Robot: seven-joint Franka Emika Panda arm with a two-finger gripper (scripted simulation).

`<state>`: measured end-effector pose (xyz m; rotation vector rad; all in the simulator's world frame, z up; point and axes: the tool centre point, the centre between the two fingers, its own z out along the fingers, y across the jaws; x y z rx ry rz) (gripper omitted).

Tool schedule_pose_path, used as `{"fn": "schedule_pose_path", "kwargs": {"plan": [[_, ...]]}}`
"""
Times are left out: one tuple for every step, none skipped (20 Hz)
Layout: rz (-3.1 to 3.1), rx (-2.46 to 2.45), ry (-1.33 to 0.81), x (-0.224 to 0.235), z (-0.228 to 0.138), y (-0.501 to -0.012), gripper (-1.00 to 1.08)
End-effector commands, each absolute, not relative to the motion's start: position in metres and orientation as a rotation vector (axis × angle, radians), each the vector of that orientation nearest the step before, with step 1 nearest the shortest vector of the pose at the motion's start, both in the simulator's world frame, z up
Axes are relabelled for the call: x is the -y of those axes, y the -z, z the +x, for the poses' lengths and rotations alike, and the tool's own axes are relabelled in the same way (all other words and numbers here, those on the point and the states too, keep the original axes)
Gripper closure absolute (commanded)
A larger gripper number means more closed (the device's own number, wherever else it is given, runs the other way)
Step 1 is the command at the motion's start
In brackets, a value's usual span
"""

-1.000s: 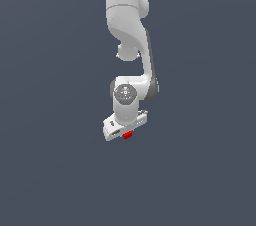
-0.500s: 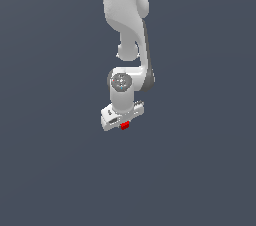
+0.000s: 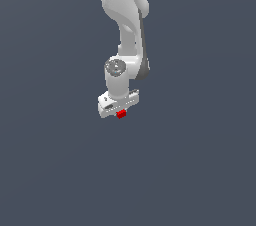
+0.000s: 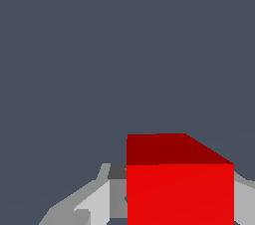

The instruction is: Pick up the red cube and move it to a goal position.

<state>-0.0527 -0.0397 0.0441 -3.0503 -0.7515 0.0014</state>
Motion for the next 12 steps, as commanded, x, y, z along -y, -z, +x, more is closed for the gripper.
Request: {"fn": "schedule_pose_path", "kwargs": {"plan": [[-3.05, 0.753, 0.0, 0.043, -0.064, -0.047, 1.08], [-3.05, 0.753, 0.0, 0.044, -0.068, -0.048, 1.08], [-3.05, 0.753, 0.0, 0.046, -0.071, -0.049, 1.08], [-3.05, 0.753, 0.0, 0.047, -0.074, -0.049, 1.08], [-3.05, 0.753, 0.0, 0.048, -0.077, -0.05, 1.08], [-3.05, 0.753, 0.0, 0.049, -0.079, -0.05, 1.08], [-3.05, 0.753, 0.0, 0.049, -0.081, -0.051, 1.08], [-3.05, 0.753, 0.0, 0.05, -0.082, -0.051, 1.08], [-3.05, 0.753, 0.0, 0.05, -0.084, -0.052, 1.08], [-3.05, 0.753, 0.0, 0.051, -0.084, -0.052, 1.08], [-3.05, 0.753, 0.0, 0.051, -0.085, -0.052, 1.08], [-3.05, 0.753, 0.0, 0.051, -0.085, -0.052, 1.08]]}}
